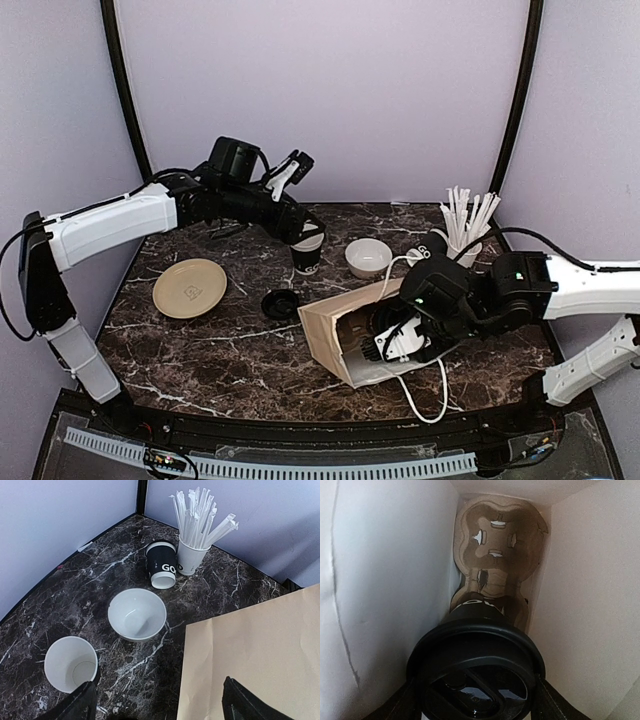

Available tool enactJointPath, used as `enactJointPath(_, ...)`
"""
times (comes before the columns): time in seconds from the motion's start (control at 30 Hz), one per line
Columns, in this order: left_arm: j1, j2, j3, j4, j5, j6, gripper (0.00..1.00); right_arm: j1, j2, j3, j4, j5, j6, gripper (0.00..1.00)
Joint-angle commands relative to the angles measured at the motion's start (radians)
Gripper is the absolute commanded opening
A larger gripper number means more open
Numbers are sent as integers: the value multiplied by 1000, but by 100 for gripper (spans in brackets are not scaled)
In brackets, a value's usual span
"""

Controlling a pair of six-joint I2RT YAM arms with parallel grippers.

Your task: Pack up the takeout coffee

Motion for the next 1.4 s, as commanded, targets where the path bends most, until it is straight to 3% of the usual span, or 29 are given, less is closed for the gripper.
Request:
enactJointPath(0.0,8,31,-7,10,65,28,88,-36,20,-9,87,2,21,45)
enactJointPath(0.2,10,109,12,-8,86,31,85,-68,40,-11,100,-9,19,45)
enactJointPath(0.43,10,288,143,-67,128,-10,75,-88,55,-17,141,2,13,45)
enactJointPath(1.37,-4,463,153,1,241,-38,75,-173,111,-68,273,-50,-20,44)
